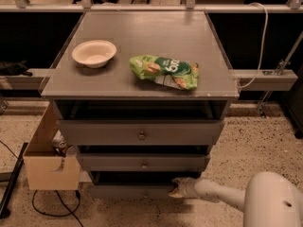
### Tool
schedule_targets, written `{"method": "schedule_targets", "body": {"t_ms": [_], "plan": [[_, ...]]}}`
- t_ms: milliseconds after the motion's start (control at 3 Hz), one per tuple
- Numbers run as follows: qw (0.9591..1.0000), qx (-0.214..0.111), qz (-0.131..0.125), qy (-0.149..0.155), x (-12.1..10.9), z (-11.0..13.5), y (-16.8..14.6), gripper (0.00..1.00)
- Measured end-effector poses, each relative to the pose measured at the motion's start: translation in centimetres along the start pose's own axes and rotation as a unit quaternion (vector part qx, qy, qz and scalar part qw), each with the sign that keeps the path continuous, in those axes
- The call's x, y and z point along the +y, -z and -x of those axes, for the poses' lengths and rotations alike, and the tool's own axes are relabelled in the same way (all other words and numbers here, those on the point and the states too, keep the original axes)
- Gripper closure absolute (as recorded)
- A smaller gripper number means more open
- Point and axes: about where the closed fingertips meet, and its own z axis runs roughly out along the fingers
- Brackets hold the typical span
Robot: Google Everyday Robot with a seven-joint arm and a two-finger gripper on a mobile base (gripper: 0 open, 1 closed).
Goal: Open bottom drawer
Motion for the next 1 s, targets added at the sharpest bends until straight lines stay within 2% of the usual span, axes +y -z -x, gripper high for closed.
{"method": "schedule_targets", "body": {"t_ms": [333, 1000], "plan": [[1.0, 0.0, 0.0, 0.0, 0.0, 0.0, 0.0, 0.81], [1.0, 0.0, 0.0, 0.0, 0.01, 0.0, 0.0, 0.35]]}}
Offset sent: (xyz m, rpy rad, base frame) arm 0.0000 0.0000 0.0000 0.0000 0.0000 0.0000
